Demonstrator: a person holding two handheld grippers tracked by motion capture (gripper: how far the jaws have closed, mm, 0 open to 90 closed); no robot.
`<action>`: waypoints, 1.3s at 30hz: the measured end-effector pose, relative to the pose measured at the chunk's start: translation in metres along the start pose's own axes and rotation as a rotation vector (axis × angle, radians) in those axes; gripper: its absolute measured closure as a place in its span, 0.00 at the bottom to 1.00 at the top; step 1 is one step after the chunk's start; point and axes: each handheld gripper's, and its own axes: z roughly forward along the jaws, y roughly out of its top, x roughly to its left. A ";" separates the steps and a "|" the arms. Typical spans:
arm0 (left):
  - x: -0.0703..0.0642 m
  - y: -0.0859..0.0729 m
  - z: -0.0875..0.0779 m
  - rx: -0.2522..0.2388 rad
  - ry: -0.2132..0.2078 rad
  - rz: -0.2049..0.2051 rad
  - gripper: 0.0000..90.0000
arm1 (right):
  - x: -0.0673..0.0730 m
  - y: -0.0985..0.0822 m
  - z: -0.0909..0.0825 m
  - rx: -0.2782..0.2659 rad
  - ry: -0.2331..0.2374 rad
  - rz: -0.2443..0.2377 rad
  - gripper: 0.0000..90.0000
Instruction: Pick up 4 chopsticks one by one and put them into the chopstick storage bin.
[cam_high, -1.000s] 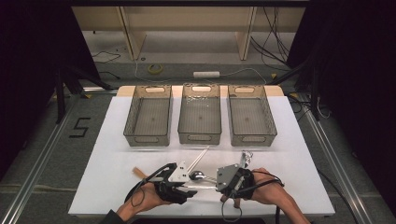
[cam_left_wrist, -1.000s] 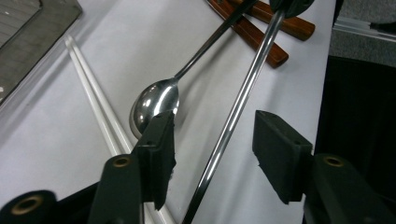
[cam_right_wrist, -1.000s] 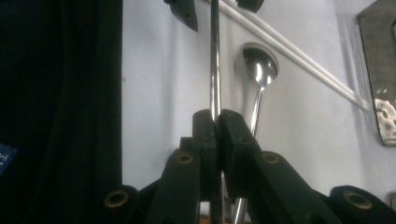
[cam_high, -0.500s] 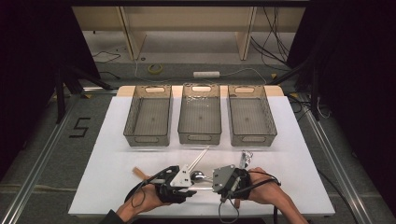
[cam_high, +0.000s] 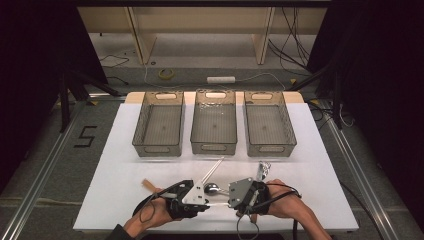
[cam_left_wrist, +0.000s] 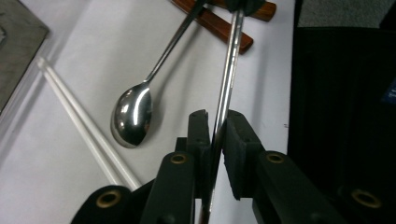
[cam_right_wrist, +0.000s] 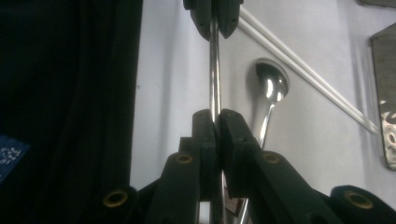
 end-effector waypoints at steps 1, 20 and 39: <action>-0.001 0.000 0.000 0.004 -0.008 0.010 0.92 | 0.000 -0.001 0.000 0.000 -0.008 0.006 0.92; 0.020 -0.011 -0.018 -0.016 0.135 -0.177 0.94 | -0.018 -0.026 -0.022 -0.319 -0.180 0.370 0.40; 0.056 -0.029 -0.047 -0.103 0.291 -0.469 0.94 | -0.006 -0.065 -0.025 -0.505 -0.349 0.606 0.37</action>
